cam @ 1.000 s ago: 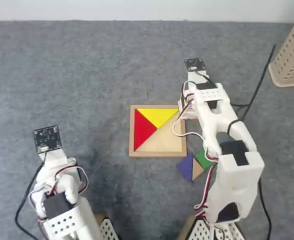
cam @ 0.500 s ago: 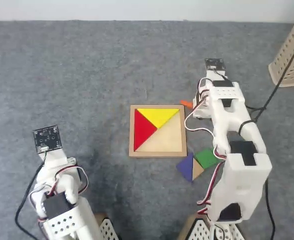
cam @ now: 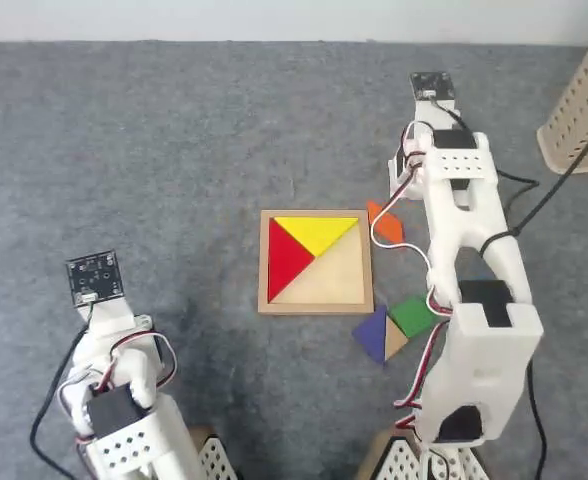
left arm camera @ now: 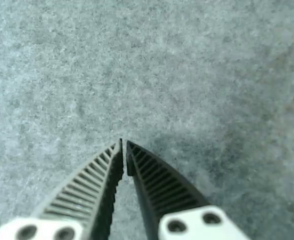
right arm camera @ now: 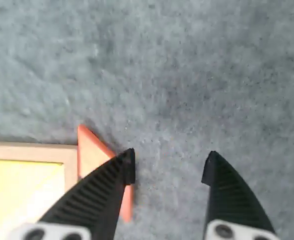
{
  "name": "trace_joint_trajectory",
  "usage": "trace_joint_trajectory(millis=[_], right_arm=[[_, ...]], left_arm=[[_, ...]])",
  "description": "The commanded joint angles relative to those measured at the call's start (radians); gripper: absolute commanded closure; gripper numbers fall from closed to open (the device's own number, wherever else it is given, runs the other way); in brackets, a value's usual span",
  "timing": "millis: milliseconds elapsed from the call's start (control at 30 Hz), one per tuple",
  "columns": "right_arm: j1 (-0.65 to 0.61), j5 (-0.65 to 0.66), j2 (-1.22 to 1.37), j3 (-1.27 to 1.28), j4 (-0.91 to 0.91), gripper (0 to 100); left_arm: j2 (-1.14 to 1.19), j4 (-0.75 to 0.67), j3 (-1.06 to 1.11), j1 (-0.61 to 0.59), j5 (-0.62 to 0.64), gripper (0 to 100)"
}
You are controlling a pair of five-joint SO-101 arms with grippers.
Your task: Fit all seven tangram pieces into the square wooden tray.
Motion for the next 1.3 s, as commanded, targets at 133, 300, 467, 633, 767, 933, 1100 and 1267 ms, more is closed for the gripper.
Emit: trace_joint_trajectory(millis=[133, 300, 467, 633, 767, 933, 1100, 1267], right_arm=[[-0.056, 0.210, -0.079, -0.037, 0.096, 76.4], [-0.174, 0.322, -0.162, 0.140, 0.077, 76.4], [-0.200, 0.328, -0.176, 0.267, -0.028, 76.3], [-0.143, 0.241, -0.107, 0.273, -0.108, 76.3], [-0.097, 0.178, -0.053, 0.258, -0.136, 76.4], [-0.090, 0.161, 0.022, 0.193, -0.081, 76.6], [-0.068, 0.092, 0.059, 0.143, -0.068, 76.7], [-0.054, 0.132, 0.053, 0.098, -0.085, 76.4]], left_arm=[[-0.003, 0.003, -0.008, 0.002, 0.009, 99], [-0.003, 0.003, -0.008, 0.002, 0.009, 99], [-0.003, 0.003, -0.008, 0.002, 0.009, 99], [-0.003, 0.003, -0.008, 0.002, 0.009, 99], [-0.003, 0.003, -0.008, 0.002, 0.009, 99], [-0.003, 0.003, -0.008, 0.002, 0.009, 99], [-0.003, 0.003, -0.008, 0.002, 0.009, 99], [-0.003, 0.003, -0.008, 0.002, 0.009, 99]])
